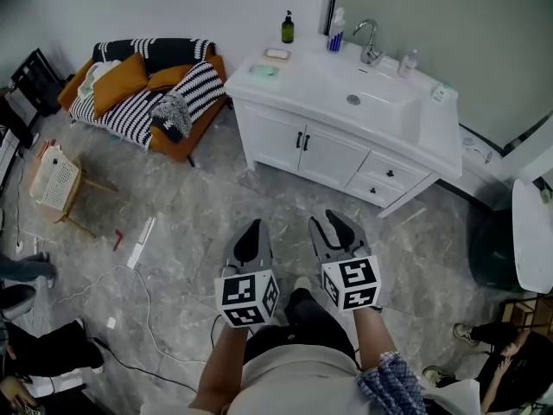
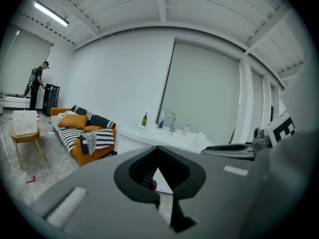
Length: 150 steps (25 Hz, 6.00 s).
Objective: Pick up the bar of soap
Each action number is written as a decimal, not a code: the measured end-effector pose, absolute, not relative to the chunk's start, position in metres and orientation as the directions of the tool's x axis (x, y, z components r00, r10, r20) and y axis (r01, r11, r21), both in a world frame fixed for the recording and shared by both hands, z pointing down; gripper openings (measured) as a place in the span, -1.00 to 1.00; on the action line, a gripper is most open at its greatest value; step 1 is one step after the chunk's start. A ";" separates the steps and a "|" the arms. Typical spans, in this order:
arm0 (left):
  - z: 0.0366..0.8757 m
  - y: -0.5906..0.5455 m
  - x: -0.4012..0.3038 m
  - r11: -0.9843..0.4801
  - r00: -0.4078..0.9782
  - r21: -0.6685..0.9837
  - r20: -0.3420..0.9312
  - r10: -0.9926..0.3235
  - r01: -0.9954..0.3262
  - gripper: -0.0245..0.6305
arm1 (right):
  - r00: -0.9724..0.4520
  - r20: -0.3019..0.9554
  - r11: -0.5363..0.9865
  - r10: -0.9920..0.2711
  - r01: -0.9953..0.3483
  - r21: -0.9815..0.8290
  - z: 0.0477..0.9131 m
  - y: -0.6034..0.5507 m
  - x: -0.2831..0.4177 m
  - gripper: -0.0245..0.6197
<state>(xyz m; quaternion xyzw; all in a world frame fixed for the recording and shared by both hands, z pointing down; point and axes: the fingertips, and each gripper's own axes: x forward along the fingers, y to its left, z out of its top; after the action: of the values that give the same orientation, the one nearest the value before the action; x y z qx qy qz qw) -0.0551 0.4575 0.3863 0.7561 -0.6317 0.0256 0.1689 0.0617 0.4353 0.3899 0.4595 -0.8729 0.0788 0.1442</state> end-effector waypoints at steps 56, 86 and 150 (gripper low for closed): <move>0.404 0.230 -0.032 -0.135 0.189 0.185 0.316 -0.930 -0.974 -0.90 | -0.597 0.290 0.605 -0.748 -0.793 -0.073 0.384 0.206 0.079 -0.53; 0.388 0.070 -0.103 -0.272 0.325 0.195 0.329 -0.887 -0.942 -0.90 | -0.524 0.320 0.540 -0.789 -0.840 -0.044 0.379 0.063 -0.015 -0.53; 0.442 -0.197 -0.127 -0.045 0.131 0.185 0.483 -0.866 -0.982 -0.90 | -0.648 0.634 0.894 -0.422 -0.415 0.171 0.472 -0.288 -0.066 -0.28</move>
<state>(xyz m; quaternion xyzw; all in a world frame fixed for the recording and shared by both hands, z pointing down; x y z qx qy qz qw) -0.1272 -0.1972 0.4418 0.7128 -0.6481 0.1207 0.2395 -0.0665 -0.2880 0.4724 0.2307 -0.9078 -0.0052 0.3502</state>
